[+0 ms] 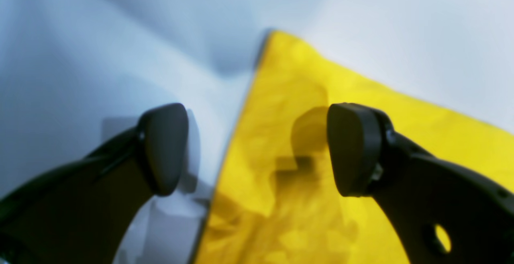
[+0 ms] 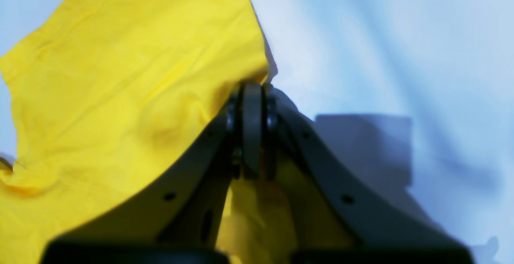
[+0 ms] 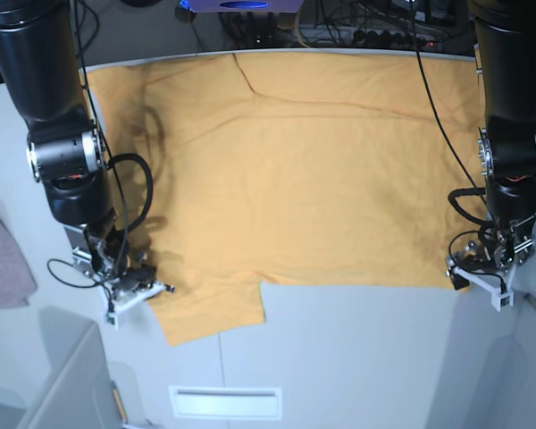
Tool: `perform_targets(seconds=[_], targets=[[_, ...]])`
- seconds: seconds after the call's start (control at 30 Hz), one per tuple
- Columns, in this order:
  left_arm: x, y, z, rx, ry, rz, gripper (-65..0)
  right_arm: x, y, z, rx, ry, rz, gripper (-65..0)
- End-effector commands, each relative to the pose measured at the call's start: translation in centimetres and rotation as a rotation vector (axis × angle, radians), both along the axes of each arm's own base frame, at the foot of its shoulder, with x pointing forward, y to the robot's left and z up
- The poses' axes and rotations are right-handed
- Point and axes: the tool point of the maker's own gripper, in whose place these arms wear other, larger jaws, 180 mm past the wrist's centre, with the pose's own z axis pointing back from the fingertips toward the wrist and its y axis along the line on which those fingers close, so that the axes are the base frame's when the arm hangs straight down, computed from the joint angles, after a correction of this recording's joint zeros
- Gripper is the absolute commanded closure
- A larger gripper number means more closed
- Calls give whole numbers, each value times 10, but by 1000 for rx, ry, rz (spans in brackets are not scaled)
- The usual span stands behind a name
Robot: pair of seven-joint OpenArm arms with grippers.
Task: Fold the T-shirt properly
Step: 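Release and move both grippers to the shirt's hem corners, grasp them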
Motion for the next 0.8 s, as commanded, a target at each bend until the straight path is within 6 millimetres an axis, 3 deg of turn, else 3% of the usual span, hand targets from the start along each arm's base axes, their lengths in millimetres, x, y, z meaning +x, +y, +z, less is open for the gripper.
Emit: perform_targets(seconds=[0.0,0.23,0.33,0.47,0.77], targets=[[11,1,13,-3,-31,-1,-513,-9,-2,-7,-16,68,10,0],[14,-14,8,-12,-26,-29,-490,-9,-2,-7,-18,67,13,0],[8,-16,0,-9,-14,-38,-327,-9,-2,-7,-18,67,13,0],[7,-22,-1,20,-40,-85,0,-9,-2,-7,-16,65,10,0],[12,-24,8,18,-84,-90,0,2,-2,6,-12,19,19,0]])
